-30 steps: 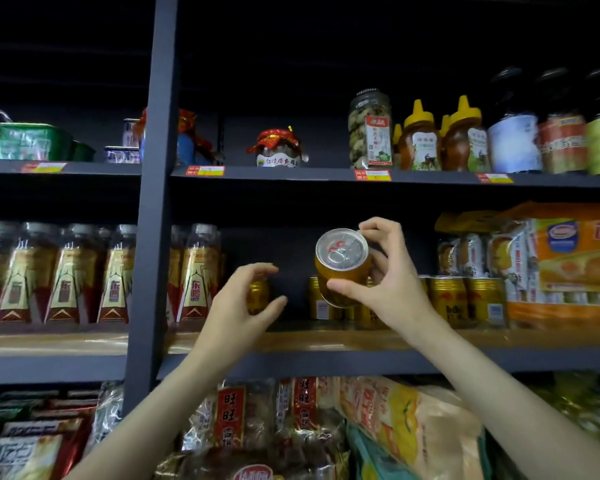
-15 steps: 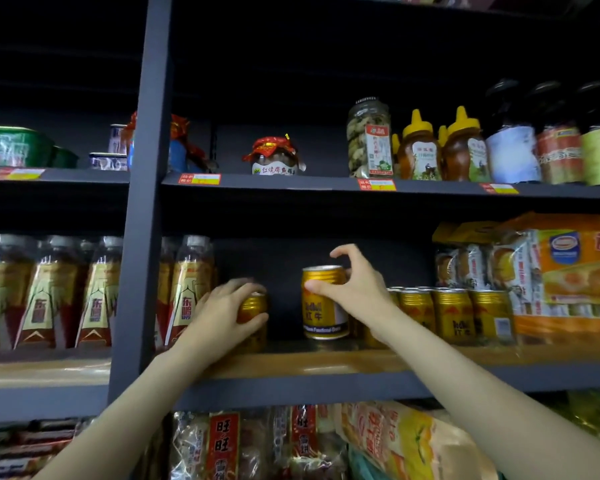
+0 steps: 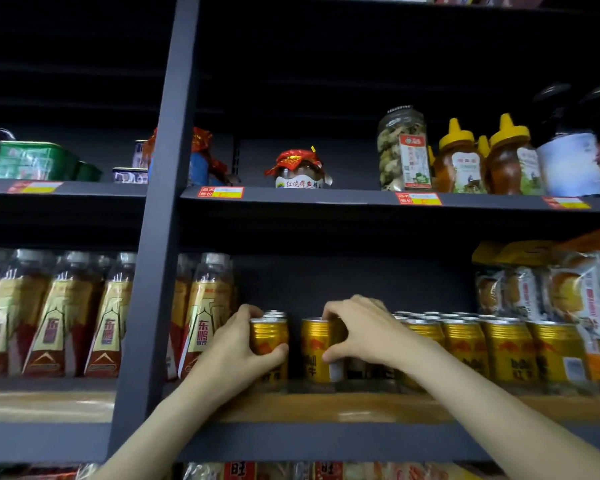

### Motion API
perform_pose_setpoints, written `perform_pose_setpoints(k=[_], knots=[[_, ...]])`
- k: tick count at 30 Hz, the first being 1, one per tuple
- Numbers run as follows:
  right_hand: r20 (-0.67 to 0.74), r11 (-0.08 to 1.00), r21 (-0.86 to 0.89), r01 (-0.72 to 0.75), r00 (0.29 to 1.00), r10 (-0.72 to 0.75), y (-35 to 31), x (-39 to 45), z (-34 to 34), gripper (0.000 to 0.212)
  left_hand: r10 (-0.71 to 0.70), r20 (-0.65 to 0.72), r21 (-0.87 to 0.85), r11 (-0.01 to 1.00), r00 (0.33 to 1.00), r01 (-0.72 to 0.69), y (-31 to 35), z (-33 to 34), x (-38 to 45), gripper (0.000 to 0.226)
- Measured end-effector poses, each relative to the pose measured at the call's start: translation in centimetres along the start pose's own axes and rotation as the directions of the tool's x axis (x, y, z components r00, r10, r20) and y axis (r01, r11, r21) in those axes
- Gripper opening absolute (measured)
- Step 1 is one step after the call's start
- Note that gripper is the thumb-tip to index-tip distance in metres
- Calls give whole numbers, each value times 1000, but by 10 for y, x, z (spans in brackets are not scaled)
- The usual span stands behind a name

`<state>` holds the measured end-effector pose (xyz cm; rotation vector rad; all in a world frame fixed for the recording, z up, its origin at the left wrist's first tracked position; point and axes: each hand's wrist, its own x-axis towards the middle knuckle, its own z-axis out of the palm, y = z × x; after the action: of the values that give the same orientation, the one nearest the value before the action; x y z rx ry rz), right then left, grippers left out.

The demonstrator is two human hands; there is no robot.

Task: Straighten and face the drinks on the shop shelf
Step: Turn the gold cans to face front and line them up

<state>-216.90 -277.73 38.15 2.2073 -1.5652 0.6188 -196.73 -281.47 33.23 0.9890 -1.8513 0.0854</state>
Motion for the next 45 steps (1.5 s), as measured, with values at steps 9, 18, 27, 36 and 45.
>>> perform_pose_setpoints(k=[9, 18, 27, 36, 45], knots=[[15, 992, -127, -26, 1000, 28, -4, 48, 34, 57, 16, -28, -11, 1000, 999, -16, 6, -3, -4, 52], [178, 968, -194, -158, 965, 194, 32, 40, 12, 74, 148, -130, 92, 986, 980, -136, 10, 5, -9, 63], [118, 949, -126, -287, 946, 302, 31, 53, 17, 60, 117, -91, 141, 985, 989, -104, 14, 3, -10, 44], [-221, 711, 700, -71, 925, 309, 25, -15, -32, 38, 231, -165, 198, 960, 959, -197, 12, 4, -11, 45], [-160, 282, 954, 99, 966, 201, 4, -72, -39, 48, 91, 47, -681, 732, 995, -34, 86, 19, -59, 49]])
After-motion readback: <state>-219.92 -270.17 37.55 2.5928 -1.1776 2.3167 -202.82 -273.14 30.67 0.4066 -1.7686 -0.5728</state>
